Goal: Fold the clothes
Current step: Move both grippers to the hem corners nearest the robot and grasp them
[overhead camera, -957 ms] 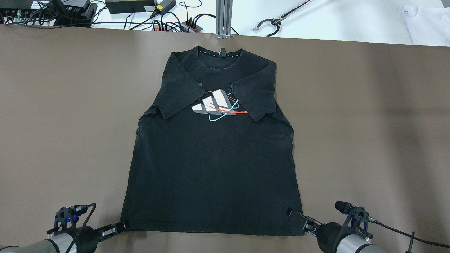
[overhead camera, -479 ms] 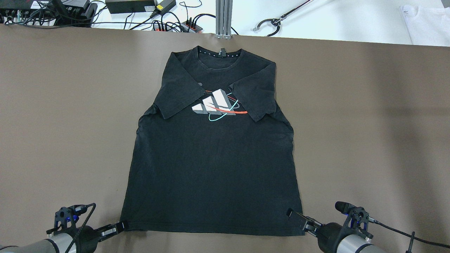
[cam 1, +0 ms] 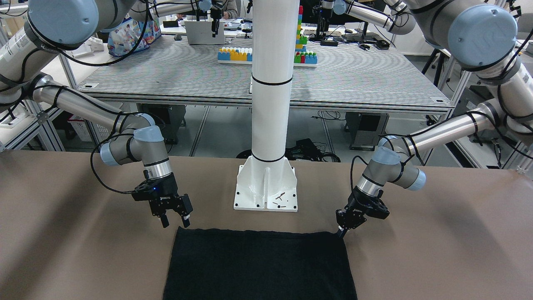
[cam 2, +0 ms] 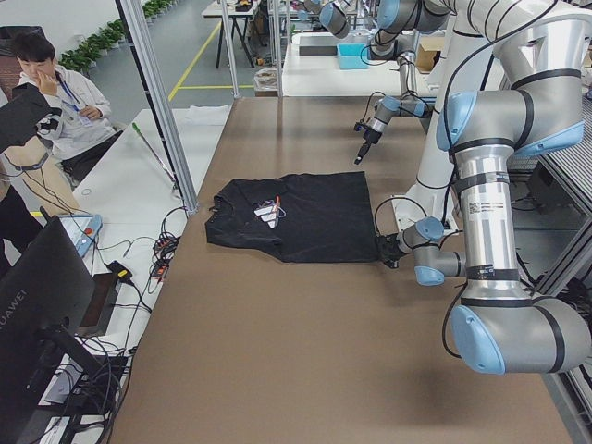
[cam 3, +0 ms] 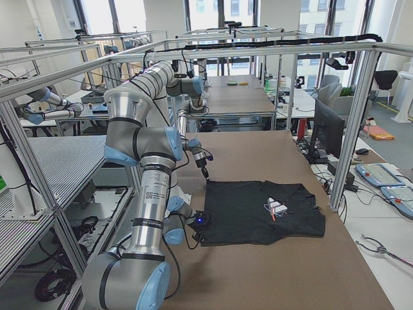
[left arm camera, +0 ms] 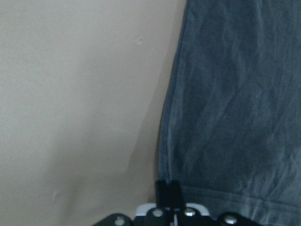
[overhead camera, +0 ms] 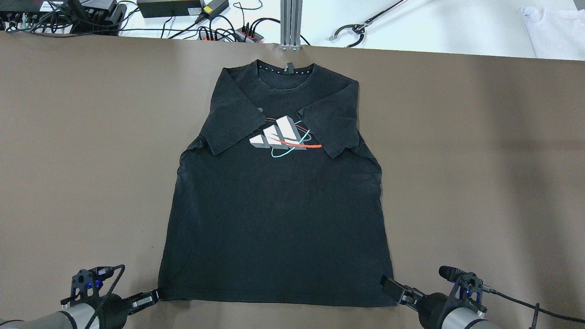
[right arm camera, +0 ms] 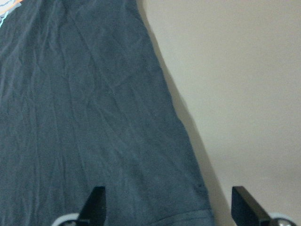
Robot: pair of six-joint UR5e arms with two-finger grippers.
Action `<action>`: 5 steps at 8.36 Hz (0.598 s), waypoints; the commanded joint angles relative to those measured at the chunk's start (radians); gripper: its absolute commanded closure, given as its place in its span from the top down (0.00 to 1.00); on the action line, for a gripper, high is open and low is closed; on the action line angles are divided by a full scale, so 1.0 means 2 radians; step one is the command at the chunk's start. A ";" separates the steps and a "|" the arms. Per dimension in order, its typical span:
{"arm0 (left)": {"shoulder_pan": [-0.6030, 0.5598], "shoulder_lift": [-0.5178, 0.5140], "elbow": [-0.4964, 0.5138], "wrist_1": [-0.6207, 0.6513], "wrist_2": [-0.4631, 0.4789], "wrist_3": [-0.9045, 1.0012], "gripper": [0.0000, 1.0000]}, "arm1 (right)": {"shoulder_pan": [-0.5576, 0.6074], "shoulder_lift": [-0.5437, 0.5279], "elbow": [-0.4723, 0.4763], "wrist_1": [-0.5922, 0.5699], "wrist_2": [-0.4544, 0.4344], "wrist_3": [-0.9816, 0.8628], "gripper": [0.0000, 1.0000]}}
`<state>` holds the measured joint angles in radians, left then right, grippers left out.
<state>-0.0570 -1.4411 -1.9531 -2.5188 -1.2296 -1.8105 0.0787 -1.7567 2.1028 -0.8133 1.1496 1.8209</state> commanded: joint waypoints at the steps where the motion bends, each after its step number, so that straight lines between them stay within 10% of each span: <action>1: 0.000 0.000 -0.001 0.000 0.000 0.000 0.00 | -0.009 -0.004 -0.026 0.000 -0.003 0.003 0.92; 5: 0.000 -0.001 -0.001 0.000 0.000 0.000 0.00 | -0.050 0.005 -0.042 -0.003 -0.038 0.007 0.64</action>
<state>-0.0567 -1.4420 -1.9548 -2.5188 -1.2287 -1.8101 0.0037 -1.7580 2.0365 -0.8150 1.0977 1.8336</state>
